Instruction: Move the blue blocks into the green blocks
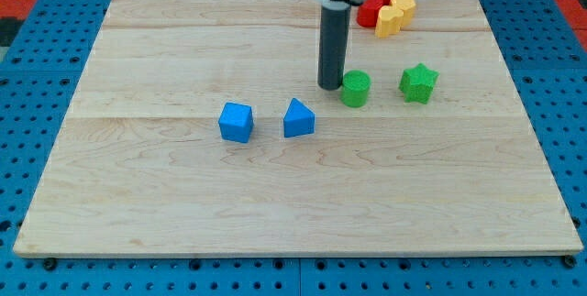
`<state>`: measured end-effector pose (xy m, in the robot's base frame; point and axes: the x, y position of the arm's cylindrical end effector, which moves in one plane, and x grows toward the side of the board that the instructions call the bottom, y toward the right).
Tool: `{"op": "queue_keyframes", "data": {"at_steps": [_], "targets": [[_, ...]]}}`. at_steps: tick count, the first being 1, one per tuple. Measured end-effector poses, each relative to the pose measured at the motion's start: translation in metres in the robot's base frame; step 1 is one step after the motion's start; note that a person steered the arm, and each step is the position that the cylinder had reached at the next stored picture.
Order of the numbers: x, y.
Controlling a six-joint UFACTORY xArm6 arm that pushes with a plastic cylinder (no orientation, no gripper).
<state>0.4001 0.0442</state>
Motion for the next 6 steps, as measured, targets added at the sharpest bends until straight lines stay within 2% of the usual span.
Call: {"op": "queue_keyframes", "data": {"at_steps": [2, 4, 5, 6], "targets": [[0.005, 0.056], [0.077, 0.027], [0.087, -0.016], [0.087, -0.092]]}}
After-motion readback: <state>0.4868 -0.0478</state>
